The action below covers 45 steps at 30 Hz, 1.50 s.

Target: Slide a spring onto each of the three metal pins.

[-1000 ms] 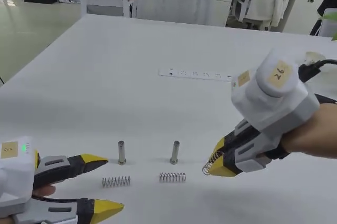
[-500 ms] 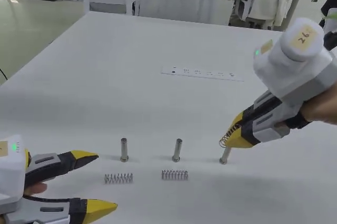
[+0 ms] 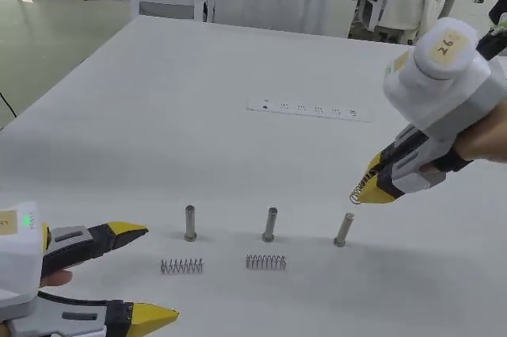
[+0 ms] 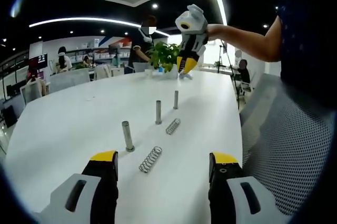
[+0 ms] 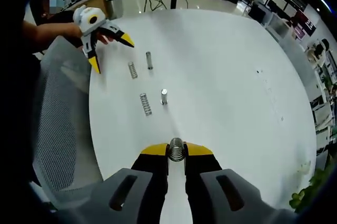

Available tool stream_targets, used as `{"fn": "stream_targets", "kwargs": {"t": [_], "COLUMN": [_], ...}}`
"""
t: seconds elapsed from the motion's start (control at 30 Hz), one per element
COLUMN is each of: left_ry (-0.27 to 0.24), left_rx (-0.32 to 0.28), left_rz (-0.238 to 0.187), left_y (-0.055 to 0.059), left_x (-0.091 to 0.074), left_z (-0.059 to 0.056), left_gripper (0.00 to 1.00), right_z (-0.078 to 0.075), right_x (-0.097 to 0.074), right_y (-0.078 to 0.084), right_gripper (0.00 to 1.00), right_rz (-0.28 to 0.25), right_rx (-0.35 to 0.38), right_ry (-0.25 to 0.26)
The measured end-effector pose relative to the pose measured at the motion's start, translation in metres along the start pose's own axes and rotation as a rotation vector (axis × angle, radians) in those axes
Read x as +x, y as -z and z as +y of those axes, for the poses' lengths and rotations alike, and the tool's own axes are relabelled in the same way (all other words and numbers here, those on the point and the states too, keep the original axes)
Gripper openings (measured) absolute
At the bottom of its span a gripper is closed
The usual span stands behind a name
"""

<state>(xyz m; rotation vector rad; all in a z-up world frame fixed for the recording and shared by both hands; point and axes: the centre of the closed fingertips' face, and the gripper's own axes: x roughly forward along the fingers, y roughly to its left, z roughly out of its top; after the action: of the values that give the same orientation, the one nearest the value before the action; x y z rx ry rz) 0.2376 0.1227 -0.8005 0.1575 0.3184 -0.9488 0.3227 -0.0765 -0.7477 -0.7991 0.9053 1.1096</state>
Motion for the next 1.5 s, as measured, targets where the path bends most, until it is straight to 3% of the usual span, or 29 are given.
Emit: {"fn": "stream_targets", "kwargs": {"t": [0.23,0.67,1.1,1.5], "left_ry": [0.002,-0.009,-0.010,-0.010], "left_rx": [0.006,0.009,0.008,0.014], "left_rz": [0.006,0.011,0.015,0.019], "left_y": [0.002,0.003,0.004,0.003], "left_x": [0.000,-0.001,0.000,-0.001], "left_z": [-0.002,0.000,-0.001,-0.001], "left_gripper": [0.67,0.70,0.70,0.69], "right_z": [-0.005,-0.010,-0.010,-0.009], "right_x": [0.012,0.029,0.038,0.058], "right_y": [0.010,0.018,0.021,0.030], "right_gripper": [0.09,0.09,0.09,0.09], "right_rz": [0.054,0.095,0.107,0.128], "right_rx": [-0.012,-0.021,-0.026,-0.019], "right_ry": [-0.010,-0.037,-0.050,-0.069]}}
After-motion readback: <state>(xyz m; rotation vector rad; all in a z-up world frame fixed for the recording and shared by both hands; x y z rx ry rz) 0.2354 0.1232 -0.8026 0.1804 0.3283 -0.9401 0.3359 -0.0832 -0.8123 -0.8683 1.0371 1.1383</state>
